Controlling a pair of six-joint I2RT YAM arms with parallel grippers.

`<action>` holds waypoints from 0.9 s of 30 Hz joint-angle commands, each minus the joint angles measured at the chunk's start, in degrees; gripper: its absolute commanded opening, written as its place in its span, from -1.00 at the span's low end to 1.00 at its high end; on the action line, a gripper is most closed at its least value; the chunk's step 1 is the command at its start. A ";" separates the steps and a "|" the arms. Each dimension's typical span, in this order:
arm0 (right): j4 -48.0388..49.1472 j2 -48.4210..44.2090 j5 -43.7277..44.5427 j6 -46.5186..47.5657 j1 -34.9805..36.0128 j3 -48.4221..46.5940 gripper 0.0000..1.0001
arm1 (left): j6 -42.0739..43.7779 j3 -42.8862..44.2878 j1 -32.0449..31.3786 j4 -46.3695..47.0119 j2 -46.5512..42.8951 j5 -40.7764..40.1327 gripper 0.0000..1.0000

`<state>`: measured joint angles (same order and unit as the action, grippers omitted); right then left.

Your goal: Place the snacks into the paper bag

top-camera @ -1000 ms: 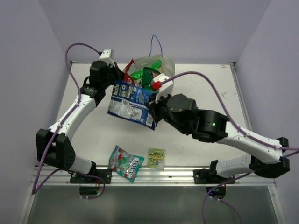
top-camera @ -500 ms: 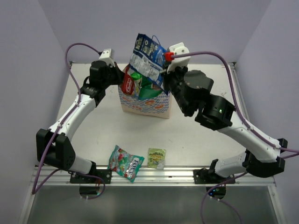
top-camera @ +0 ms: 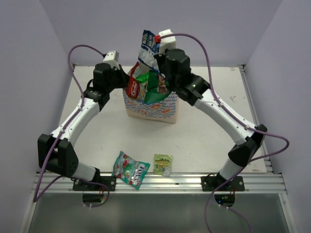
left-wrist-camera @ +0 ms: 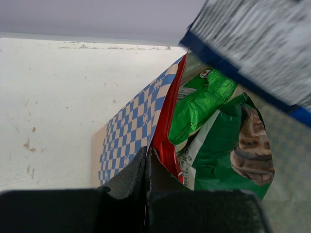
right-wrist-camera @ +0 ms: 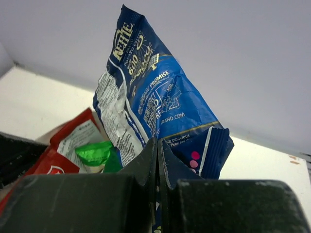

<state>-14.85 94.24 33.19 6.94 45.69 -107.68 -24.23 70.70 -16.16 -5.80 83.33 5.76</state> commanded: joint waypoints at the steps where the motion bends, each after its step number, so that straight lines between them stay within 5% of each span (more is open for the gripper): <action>1: -0.61 3.75 -5.67 -1.58 -0.25 -1.91 -1.00 | 1.64 0.93 -0.10 0.18 -2.65 0.48 -1.00; 15: -18.08 6.13 -12.62 1.32 -0.34 1.33 -1.00 | 1.73 0.85 -0.10 0.44 -2.73 0.57 -1.00; 21: -34.24 11.84 -18.07 1.67 -0.34 -9.20 -1.00 | 1.82 0.85 -0.10 0.53 -2.65 0.57 -1.00; 27: -37.60 13.34 -23.06 0.71 -0.43 -10.71 -1.00 | 1.99 0.93 -0.10 0.35 -3.00 0.04 -1.00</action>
<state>-46.02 106.69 16.12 7.11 45.30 -115.52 -23.07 70.70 -16.14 -7.20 83.07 5.32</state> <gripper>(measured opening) 0.010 0.007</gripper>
